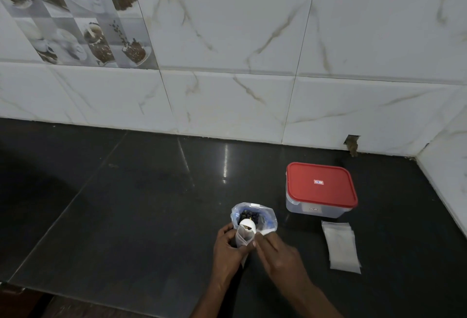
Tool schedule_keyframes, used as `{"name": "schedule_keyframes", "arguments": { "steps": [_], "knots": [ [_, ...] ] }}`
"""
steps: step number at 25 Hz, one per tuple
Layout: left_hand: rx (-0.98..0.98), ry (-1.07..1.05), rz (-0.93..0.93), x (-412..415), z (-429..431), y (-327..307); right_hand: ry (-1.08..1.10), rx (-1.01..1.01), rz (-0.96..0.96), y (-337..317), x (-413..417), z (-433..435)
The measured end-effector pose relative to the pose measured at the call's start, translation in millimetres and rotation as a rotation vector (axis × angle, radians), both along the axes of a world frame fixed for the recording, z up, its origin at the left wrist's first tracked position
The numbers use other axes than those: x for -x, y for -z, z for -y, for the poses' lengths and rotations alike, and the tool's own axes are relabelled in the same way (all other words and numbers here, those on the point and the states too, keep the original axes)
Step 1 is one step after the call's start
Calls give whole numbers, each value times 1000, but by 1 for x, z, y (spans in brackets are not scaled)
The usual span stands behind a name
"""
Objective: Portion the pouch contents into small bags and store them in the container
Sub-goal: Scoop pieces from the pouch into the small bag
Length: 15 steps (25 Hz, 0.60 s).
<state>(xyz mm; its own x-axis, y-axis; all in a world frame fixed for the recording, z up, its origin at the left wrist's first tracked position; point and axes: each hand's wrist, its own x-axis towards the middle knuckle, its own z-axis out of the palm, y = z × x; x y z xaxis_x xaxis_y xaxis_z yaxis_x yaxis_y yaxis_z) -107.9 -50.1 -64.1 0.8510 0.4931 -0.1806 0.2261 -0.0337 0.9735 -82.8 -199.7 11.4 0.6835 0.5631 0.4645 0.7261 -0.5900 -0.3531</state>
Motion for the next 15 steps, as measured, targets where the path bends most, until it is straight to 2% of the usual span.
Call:
{"name": "schedule_keyframes", "arguments": {
  "steps": [5, 7, 11, 15],
  "knots": [
    [30, -24, 8, -2, 1, 2, -39, 15, 268, 15, 1, 2],
    [39, -18, 22, -2, 0, 0, -36, -3, 295, 16, -2, 4],
    [37, 3, 20, 0, -1, -3, 80, -76, 85, 9, -9, 2],
    [-30, 54, 36, 1, -1, -2, 307, 10, -166, 6, -37, -13]
  ]
}}
